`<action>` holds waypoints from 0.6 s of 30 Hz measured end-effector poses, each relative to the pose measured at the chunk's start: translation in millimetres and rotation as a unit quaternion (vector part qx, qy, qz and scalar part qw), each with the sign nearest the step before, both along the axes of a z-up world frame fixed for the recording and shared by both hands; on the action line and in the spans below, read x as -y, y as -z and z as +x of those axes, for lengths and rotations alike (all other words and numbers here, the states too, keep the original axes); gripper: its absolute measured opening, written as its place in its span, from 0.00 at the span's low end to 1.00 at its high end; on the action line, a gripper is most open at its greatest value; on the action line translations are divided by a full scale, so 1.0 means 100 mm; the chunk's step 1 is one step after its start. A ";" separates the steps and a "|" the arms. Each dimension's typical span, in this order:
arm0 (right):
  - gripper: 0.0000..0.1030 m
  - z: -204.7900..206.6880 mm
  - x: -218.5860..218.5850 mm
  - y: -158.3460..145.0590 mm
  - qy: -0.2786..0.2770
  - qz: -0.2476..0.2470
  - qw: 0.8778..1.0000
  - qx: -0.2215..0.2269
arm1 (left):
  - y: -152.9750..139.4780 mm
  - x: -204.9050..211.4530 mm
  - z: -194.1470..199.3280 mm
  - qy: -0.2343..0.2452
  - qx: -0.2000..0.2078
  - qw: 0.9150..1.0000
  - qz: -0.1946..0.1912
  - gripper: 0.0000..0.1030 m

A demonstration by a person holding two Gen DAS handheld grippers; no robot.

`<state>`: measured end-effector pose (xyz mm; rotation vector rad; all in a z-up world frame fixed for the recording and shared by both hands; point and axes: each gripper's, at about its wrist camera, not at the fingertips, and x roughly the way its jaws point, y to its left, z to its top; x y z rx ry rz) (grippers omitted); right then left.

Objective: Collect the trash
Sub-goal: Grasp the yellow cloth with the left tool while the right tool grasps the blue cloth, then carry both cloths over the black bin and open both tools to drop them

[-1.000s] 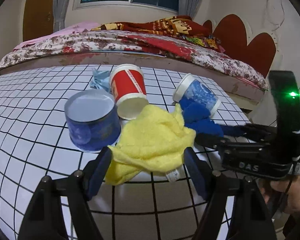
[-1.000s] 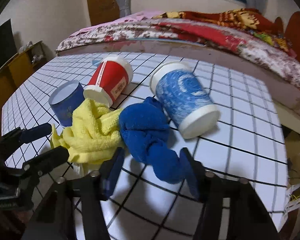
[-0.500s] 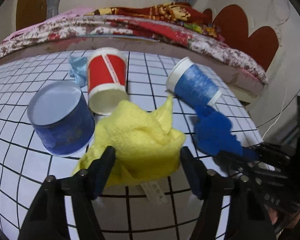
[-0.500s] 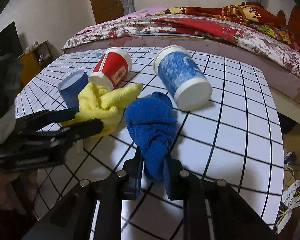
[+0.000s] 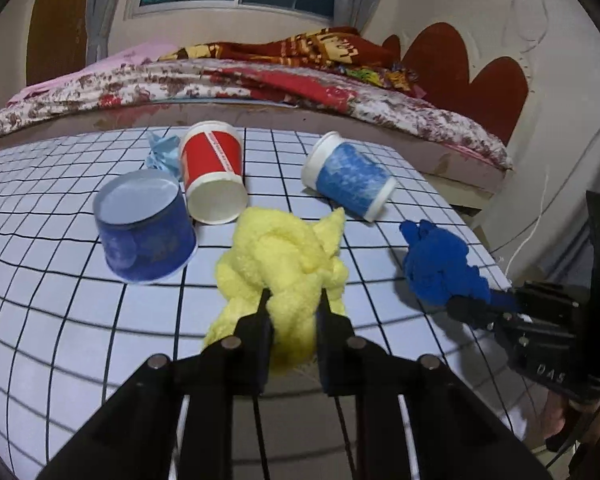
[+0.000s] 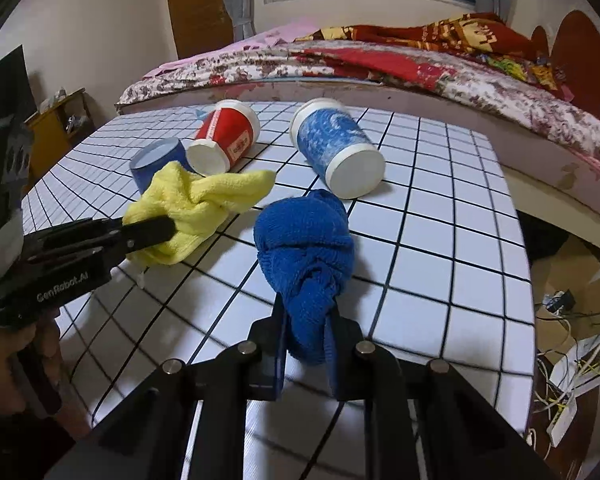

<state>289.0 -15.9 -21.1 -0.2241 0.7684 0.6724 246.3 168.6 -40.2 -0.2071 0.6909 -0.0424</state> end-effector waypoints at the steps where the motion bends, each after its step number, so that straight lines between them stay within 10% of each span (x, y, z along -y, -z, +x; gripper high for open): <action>1: 0.16 -0.05 0.02 -0.03 0.001 0.001 1.000 0.005 | -0.03 0.02 -0.05 0.001 0.005 1.000 0.002 0.19; 18: 0.16 -0.87 0.58 -0.36 0.034 0.021 0.998 0.055 | -0.22 0.35 -0.73 0.031 0.046 0.998 0.006 0.19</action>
